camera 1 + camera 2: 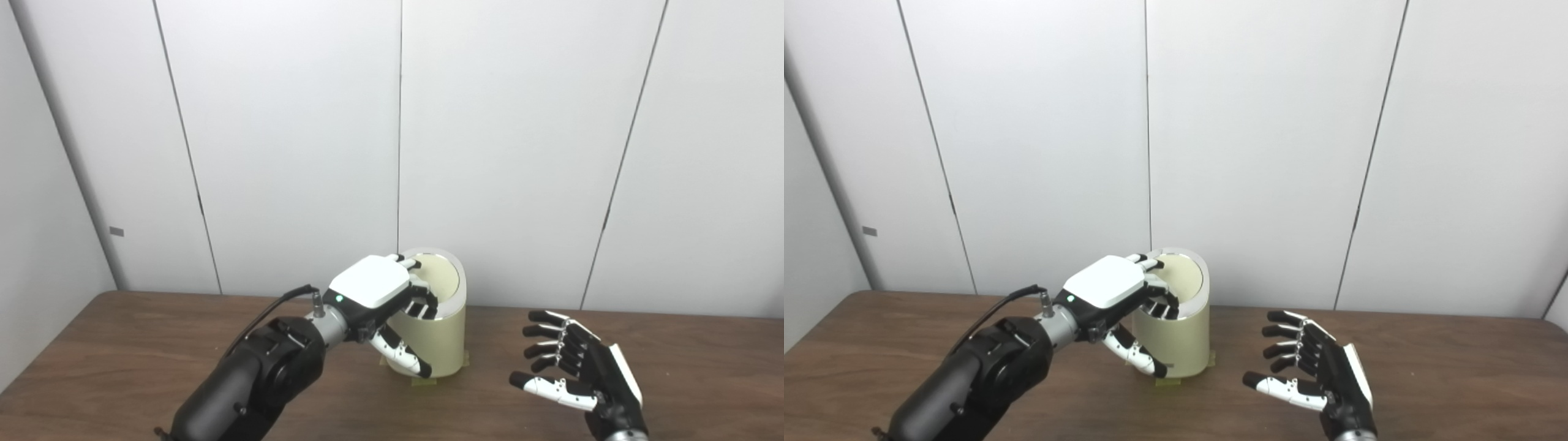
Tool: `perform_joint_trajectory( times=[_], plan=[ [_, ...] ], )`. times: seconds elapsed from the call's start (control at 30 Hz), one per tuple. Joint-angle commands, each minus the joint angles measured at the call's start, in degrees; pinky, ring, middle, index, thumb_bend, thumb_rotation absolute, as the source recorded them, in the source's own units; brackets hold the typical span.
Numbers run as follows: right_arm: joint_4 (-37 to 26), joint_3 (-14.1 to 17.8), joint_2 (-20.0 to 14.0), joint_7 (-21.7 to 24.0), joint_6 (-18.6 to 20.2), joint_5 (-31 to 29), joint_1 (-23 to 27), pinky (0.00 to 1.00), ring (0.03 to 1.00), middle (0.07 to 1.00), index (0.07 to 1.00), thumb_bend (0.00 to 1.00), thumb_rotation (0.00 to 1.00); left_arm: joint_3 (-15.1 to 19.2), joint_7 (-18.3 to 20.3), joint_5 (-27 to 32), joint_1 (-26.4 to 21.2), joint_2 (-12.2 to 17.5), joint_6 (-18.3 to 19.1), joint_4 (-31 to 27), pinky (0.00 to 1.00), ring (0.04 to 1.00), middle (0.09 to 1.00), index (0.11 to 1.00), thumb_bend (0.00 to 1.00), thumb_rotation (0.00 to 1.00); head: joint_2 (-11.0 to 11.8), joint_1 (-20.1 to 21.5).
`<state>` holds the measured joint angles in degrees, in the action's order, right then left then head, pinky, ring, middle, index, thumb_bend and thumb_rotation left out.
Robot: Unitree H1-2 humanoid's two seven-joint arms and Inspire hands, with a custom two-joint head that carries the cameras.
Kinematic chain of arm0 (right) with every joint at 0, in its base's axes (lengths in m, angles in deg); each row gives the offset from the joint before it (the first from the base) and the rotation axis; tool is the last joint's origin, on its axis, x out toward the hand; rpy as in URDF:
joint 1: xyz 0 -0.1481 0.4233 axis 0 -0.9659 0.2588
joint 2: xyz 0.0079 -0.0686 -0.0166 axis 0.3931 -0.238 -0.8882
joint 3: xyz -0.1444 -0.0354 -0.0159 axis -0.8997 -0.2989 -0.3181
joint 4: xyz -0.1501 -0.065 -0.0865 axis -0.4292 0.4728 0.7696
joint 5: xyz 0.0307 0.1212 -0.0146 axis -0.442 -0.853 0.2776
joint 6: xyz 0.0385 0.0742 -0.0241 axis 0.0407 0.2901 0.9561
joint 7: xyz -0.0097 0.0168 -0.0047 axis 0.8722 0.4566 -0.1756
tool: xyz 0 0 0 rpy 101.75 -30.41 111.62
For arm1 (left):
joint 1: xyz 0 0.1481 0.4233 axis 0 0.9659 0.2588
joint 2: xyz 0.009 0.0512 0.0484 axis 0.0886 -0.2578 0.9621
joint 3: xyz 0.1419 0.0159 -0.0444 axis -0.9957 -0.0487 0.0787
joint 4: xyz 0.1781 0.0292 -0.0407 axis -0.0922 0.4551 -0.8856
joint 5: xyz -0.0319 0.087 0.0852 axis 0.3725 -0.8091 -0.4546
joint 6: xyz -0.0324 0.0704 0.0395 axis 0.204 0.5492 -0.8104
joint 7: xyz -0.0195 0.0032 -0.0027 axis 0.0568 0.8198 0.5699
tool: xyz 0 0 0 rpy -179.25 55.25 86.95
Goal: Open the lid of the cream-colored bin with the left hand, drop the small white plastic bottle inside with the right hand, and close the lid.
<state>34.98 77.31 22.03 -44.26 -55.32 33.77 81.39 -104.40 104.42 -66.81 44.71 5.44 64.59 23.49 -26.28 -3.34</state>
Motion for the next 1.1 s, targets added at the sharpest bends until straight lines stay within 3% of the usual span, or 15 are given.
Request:
perform_joint_trajectory(
  times=[0.0, 0.2, 0.37, 0.43, 0.67, 0.87, 1.07],
  plan=[
    [-2.43, 0.0, -0.3, -0.16, -0.54, -0.03, 1.75, 0.43, 0.545, 0.648, 0.688, 0.7, 0.09, -0.92, 2.83, -0.26, -0.69, 0.03, 0.28, 0.34, 1.0, 0.96, 0.784, 0.764, 1.0, 0.45, -0.04, -0.01],
    [-2.3, 0.1, -0.33, -0.36, -0.6, 0.24, 1.74, 0.44, 0.546, 0.652, 0.686, 0.69, 0.09, 1.2, -1.0, 0.46, -0.36, -0.06, -0.95, -0.2, 1.0, 0.963, 0.786, 0.768, 0.97, 0.46, 0.09, -0.05],
    [-1.94, 0.32, -0.51, -0.37, -1.31, 0.12, 2.01, 0.46, 0.557, 0.651, 0.686, 0.69, 0.09, 6.35, -4.76, 4.03, 0.94, -1.68, -0.31, -2.81, 1.0, 0.967, 0.797, 0.79, 0.93, 0.42, 0.18, 0.06],
    [-1.44, 0.7, -0.62, -0.43, -2.07, -0.36, 2.23, 0.44, 0.541, 0.656, 0.69, 0.69, 0.08, 9.23, -7.3, 6.27, 1.88, -2.85, -0.76, -3.5, 0.99, 0.973, 0.846, 0.818, 0.91, 0.39, 0.2, 0.12],
    [-2.07, 1.74, -1.38, 0.46, -1.4, -2.72, 2.02, 0.42, 0.506, 0.656, 0.69, 0.71, 0.09, 18.52, -14.89, 17.45, 7.04, -7.66, -3.39, -4.99, 0.76, 0.897, 0.909, 0.887, 0.83, 0.39, 0.33, 0.21],
    [-2.49, 1.96, -2.21, 0.77, -1.85, -3.53, 1.03, 0.43, 0.519, 0.666, 0.7, 0.72, 0.1, 26.48, -17.5, 32.33, 13.73, -12.34, -2.51, -7.94, 0.83, 0.912, 0.91, 0.923, 0.81, 0.35, 0.06, -0.11],
    [-0.91, 2.33, -2.87, 0.55, -4.95, -3.47, -0.01, 0.45, 0.554, 0.658, 0.701, 0.73, 0.13, 29.73, -17.9, 41.09, 20.97, -14.76, -0.33, -11.26, 0.7, 0.817, 0.87, 0.902, 0.81, 0.37, -0.12, 0.29]
  ],
)
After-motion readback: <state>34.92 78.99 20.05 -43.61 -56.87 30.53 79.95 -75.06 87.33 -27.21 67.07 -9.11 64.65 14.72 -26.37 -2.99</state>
